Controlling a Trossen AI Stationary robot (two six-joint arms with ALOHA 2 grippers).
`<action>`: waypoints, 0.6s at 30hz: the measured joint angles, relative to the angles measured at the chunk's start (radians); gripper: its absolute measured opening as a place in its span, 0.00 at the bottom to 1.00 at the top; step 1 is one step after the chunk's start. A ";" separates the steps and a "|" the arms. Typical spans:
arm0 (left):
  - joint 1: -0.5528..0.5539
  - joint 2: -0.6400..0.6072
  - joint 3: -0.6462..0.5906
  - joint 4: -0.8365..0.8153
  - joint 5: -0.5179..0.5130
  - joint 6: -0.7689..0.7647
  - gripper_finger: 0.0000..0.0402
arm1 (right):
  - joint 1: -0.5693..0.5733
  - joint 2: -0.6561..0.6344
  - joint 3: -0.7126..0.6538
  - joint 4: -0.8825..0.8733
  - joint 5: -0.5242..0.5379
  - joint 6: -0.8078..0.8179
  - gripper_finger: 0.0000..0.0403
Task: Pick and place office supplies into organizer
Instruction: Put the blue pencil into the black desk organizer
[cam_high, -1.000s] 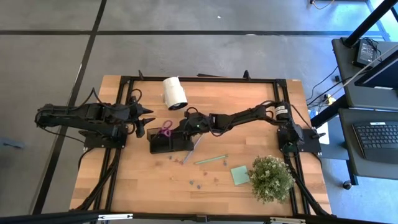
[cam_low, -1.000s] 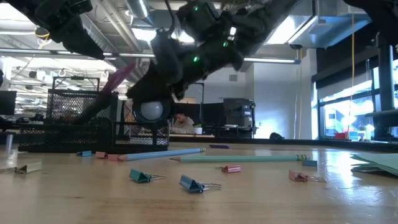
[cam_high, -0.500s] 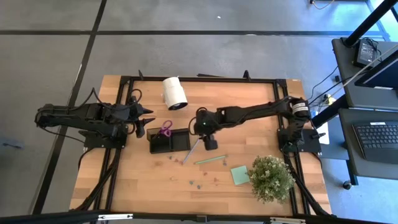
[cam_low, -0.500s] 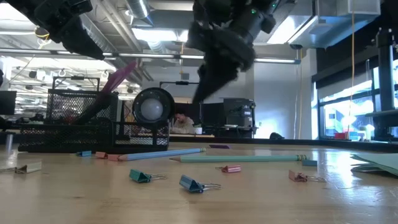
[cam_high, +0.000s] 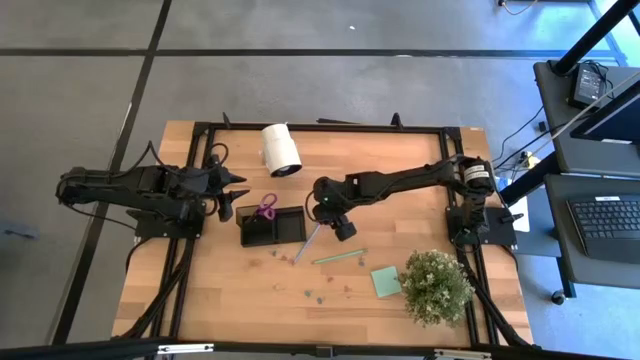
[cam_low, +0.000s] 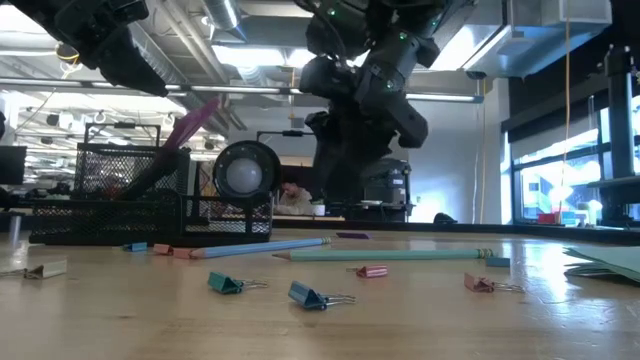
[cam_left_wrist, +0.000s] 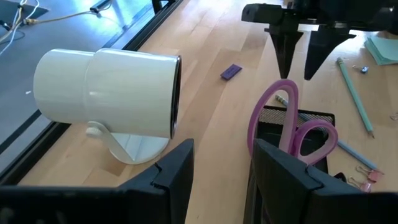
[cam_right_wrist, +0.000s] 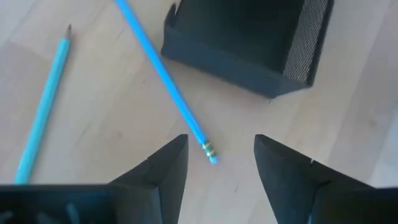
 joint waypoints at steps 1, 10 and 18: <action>0.000 0.000 0.000 0.000 0.000 0.000 0.39 | -0.003 0.000 0.000 -0.006 0.000 -0.022 0.46; 0.000 0.000 0.000 0.000 0.000 -0.001 0.39 | -0.011 0.062 -0.002 0.003 0.000 -0.133 0.46; 0.000 0.000 0.000 0.000 0.000 -0.001 0.39 | -0.025 0.099 -0.001 0.031 0.000 -0.157 0.46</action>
